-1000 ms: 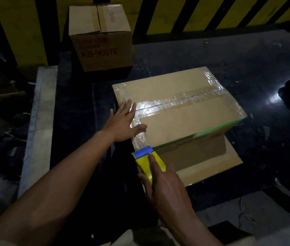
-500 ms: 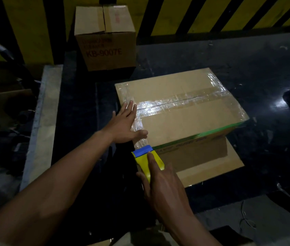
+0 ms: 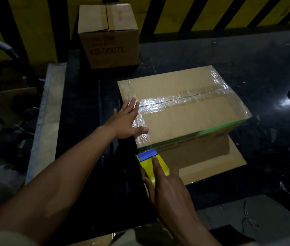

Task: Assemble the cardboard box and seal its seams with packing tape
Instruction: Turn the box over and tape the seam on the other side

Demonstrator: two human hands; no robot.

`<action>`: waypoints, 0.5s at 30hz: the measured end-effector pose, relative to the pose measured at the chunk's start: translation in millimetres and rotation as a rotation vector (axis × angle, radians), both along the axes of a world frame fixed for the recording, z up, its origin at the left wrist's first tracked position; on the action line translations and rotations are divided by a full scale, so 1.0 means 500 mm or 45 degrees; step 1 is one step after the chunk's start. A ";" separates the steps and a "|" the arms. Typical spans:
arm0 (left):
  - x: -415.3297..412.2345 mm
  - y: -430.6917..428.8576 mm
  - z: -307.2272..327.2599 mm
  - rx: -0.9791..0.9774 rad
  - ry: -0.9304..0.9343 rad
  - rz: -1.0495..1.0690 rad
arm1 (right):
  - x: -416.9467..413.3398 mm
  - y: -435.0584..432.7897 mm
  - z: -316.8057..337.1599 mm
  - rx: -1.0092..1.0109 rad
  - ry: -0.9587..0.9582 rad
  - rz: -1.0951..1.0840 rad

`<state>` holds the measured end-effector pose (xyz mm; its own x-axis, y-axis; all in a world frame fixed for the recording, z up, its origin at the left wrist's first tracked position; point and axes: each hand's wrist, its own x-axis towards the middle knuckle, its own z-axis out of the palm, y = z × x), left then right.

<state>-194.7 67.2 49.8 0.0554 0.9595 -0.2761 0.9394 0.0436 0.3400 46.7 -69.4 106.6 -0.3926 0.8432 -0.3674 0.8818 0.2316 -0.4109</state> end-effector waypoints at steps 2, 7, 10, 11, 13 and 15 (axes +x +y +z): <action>0.002 0.001 0.001 -0.007 0.003 0.004 | -0.011 0.007 -0.014 0.017 -0.029 -0.010; 0.006 0.004 0.005 -0.021 0.007 0.011 | -0.026 0.018 -0.031 0.104 0.012 0.010; 0.009 0.003 0.008 -0.015 0.034 0.008 | -0.024 0.029 -0.029 0.123 0.047 -0.006; 0.010 0.003 0.010 -0.016 0.047 0.006 | -0.024 0.034 -0.030 0.124 0.070 -0.006; 0.013 0.002 0.014 -0.024 0.061 0.012 | -0.020 0.048 -0.026 0.104 0.139 -0.021; 0.017 0.000 0.015 -0.024 0.078 0.023 | -0.018 0.051 -0.016 0.067 0.190 -0.045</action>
